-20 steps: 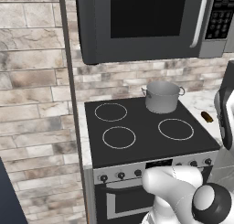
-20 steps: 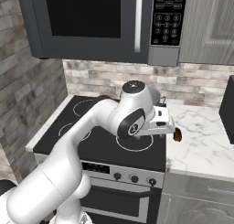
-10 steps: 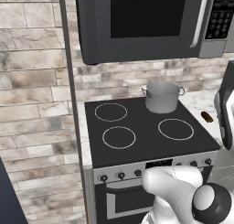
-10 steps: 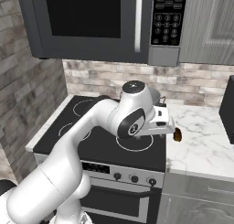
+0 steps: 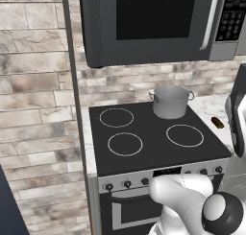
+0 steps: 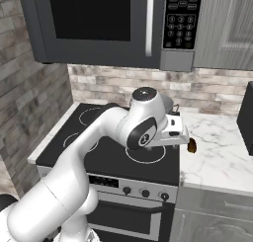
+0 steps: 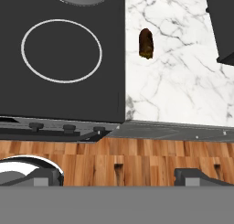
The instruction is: Turn on the burner for the pot on the stove. Wait thirty seconds for the pot to heat up. Then add the sweet potato to the pot.
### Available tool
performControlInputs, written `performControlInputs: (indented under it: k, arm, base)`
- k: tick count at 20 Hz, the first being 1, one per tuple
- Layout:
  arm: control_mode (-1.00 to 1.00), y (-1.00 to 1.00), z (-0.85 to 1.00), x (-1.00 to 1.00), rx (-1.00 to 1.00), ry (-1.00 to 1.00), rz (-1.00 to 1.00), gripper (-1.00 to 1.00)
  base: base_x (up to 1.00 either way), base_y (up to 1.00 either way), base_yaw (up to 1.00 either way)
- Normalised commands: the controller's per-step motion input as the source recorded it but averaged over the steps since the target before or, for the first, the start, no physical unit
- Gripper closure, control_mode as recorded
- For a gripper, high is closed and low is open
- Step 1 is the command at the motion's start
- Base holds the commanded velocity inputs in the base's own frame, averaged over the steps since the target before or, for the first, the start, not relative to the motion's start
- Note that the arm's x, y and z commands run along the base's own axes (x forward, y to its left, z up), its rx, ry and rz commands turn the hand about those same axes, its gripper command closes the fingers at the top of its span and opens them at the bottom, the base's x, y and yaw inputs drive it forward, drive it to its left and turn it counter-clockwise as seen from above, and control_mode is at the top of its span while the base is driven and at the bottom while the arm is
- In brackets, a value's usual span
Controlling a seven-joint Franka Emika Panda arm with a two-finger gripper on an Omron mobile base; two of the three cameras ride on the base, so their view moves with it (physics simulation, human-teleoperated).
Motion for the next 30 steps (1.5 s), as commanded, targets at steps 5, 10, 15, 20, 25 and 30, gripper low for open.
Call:
performControlInputs:
  k: [5, 10, 15, 20, 25, 30]
  arm:
    - [-1.00, 0.00, 0.00, 0.00, 0.00, 0.00, 0.00, -1.00]
    - [-1.00, 0.00, 0.00, 0.00, 0.00, 0.00, 0.00, -1.00]
    - [-1.00, 0.00, 0.00, 0.00, 0.00, 0.00, 0.00, -1.00]
    - [-1.00, 0.00, 0.00, 0.00, 0.00, 0.00, 0.00, -1.00]
    - [-1.00, 0.00, 0.00, 0.00, 0.00, 0.00, 0.00, -1.00]
    - [-1.00, 0.00, 0.00, 0.00, 0.00, 0.00, 0.00, -1.00]
  base:
    - [0.00, 0.00, 0.00]
    - [0.00, 0.00, 0.00]
    - [0.00, 0.00, 0.00]
    - [0.00, 0.00, 0.00]
    - [0.00, 0.00, 0.00]
    - [0.00, 0.00, 0.00]
